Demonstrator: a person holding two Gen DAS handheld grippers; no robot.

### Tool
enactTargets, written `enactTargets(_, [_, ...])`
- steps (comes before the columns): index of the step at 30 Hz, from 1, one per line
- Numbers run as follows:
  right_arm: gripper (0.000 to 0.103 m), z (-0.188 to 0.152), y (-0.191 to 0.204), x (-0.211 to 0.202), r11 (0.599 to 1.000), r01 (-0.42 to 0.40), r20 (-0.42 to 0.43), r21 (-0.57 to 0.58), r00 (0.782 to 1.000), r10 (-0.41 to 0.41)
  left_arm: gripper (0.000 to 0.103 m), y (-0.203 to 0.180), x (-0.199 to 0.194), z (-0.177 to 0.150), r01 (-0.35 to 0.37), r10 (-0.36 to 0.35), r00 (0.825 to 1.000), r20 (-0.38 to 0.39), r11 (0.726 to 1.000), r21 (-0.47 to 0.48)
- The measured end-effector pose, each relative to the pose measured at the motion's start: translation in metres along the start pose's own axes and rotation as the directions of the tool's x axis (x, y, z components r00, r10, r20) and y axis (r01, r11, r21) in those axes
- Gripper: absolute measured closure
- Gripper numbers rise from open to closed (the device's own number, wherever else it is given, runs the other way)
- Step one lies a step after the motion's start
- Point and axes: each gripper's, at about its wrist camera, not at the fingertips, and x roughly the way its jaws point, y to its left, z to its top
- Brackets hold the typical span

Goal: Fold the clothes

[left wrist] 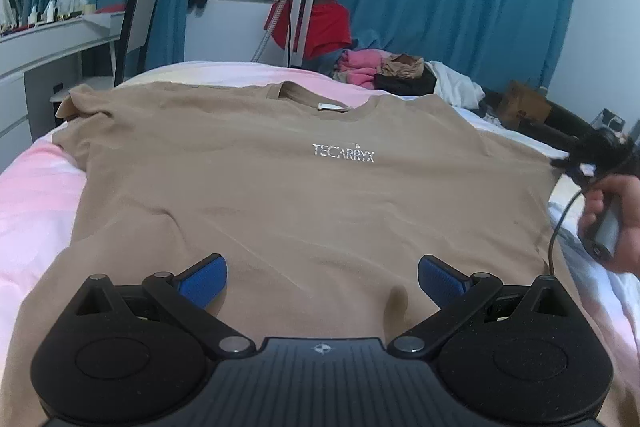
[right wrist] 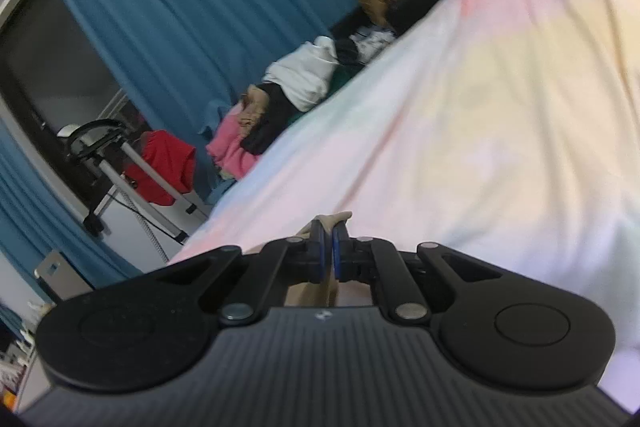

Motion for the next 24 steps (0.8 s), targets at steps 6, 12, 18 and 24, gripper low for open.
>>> enactTargets(6, [0.094, -0.005, -0.033, -0.006, 0.989, -0.055, -0.164, 0.139, 0.984, 0.077, 0.000, 0.000, -0.001, -0.001, -0.003, 0.003, 1.000, 0.000, 1.000, 0.012])
enactTargets(12, [0.081, 0.002, -0.034, -0.007, 0.950, -0.226, -0.232, 0.217, 0.933, 0.275, 0.000, 0.000, -0.002, -0.003, 0.003, -0.003, 1.000, -0.011, 1.000, 0.003])
enactTargets(18, [0.032, 0.007, -0.031, -0.002, 0.974, -0.145, -0.134, 0.172, 0.977, 0.169, 0.000, -0.002, 0.001, -0.003, 0.012, -0.012, 1.000, -0.008, 1.000, 0.013])
enactTargets(24, [0.035, 0.018, -0.016, 0.040, 0.980, -0.196, -0.174, 0.028, 0.965, 0.197, 0.000, -0.004, 0.007, -0.005, 0.033, -0.033, 0.999, -0.021, 0.999, 0.019])
